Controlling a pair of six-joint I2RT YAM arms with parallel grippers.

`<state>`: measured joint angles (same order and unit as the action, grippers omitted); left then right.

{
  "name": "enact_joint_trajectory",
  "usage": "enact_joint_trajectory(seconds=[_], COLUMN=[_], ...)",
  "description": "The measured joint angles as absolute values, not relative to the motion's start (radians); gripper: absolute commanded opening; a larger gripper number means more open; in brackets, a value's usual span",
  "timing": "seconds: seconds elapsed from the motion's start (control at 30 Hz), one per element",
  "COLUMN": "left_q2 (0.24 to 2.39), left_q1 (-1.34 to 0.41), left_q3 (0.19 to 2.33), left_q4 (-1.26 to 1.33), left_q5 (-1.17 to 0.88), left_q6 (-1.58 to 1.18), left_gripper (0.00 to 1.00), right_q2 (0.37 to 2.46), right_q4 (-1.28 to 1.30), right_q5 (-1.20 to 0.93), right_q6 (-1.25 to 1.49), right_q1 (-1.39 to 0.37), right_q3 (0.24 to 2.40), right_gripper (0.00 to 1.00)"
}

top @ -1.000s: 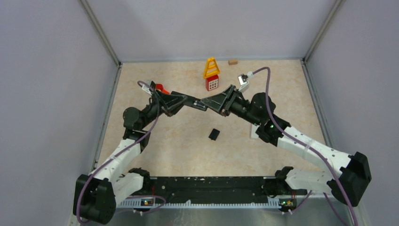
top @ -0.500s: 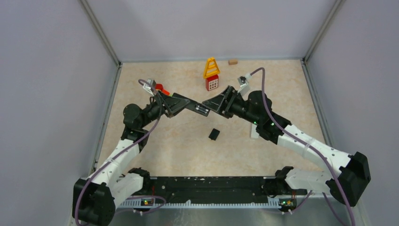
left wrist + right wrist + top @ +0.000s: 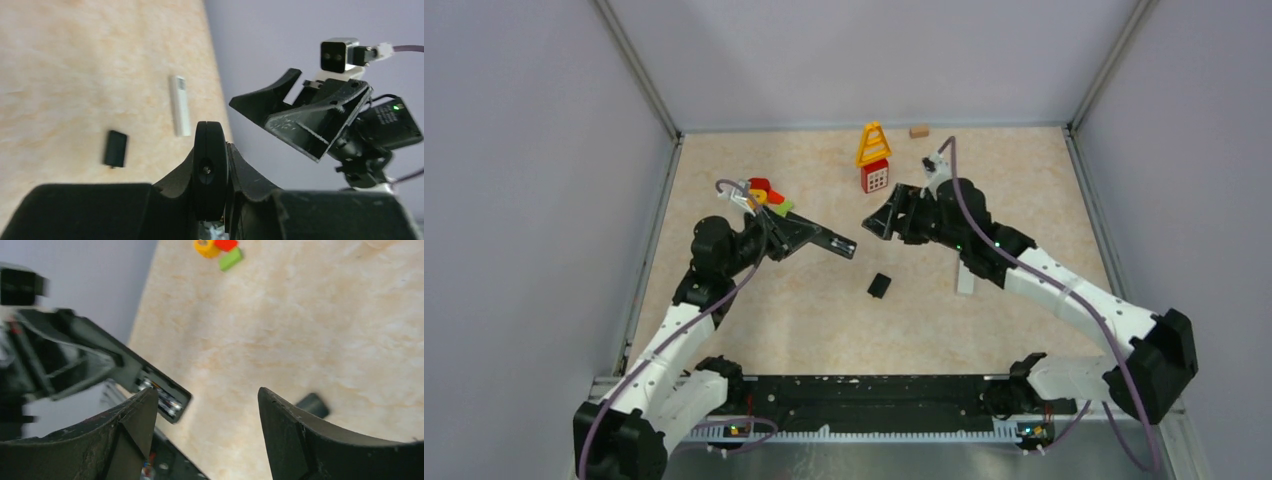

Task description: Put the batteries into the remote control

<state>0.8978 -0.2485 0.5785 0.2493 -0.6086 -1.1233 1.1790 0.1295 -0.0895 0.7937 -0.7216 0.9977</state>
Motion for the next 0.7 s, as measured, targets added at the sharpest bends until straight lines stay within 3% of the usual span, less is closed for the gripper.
enact_joint_trajectory(seconds=[0.27, 0.5, 0.7], left_q2=[0.796, 0.781, 0.787], left_q1=[-0.248, -0.247, -0.247], left_q3=[0.592, 0.592, 0.592], left_q4=[-0.125, -0.219, -0.231], left_q5=[-0.309, -0.211, -0.224], left_q6=[-0.877, -0.806, -0.773], left_gripper=[0.00, 0.00, 0.00], right_q2=[1.485, 1.626, 1.703], right_q4=[0.303, 0.363, 0.364], right_q5=[-0.030, 0.142, 0.162], right_q6=[0.527, 0.581, 0.513], right_q1=[-0.729, -0.772, -0.787], right_q3=[1.008, 1.019, 1.066], right_gripper=[0.70, 0.36, 0.33])
